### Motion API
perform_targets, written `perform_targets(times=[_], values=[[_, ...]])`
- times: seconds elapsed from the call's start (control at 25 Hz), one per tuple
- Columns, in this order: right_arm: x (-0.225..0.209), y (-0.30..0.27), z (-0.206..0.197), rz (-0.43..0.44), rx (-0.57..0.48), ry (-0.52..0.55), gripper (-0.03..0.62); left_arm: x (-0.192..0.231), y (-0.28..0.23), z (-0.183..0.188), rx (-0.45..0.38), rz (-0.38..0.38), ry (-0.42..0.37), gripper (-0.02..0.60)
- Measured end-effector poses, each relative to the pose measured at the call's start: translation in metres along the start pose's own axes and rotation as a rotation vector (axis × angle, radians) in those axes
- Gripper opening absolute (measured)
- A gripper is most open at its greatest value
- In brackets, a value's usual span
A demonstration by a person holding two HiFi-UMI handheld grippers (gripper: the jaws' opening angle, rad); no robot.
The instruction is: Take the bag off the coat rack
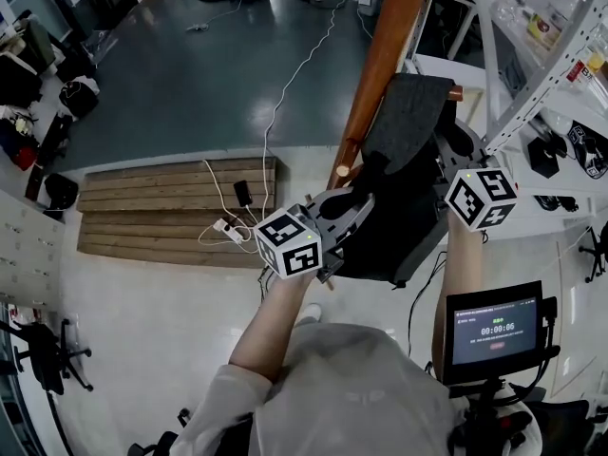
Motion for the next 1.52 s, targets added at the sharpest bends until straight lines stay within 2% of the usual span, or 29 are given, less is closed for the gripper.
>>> perform_targets(times=[0.32,0.72,0.92,1.28,1.52], values=[[-0.01,0.018,0.02,-0.043,-0.02,-0.042,0.04,-0.012,0.005,0.008,-0.016,-0.016,0.031,0.008],[-0.029,0.064,0.039,-0.093,-0.088,-0.086,0.04,-0.04,-0.006,0.031,-0.023,-0.079,-0.009,0.008],[-0.045,0.1,0.038,-0.163,-0.116,-0.109,0.04,-0.056,-0.023,0.034,-0.007,-0.151,-0.026,0.008],[-0.05,0.195,0.036,-0.332,-0.148,-0.127,0.04,-0.102,-0.057,0.031,0.087,-0.31,-0.069,0.008],[-0.049,0.273,0.018,-0.512,-0.138,-0.159,0.04,-0.127,-0.091,0.009,0.177,-0.461,-0.032,0.008]])
Point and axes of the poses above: the fingertips, and each gripper's own axes: y backward along the fingers, x to its left, z out of its top, the point moved 7 cm from there along y, backward along the fingers, and after that the axes turned 9 degrees about x, right-handed, at the moved point
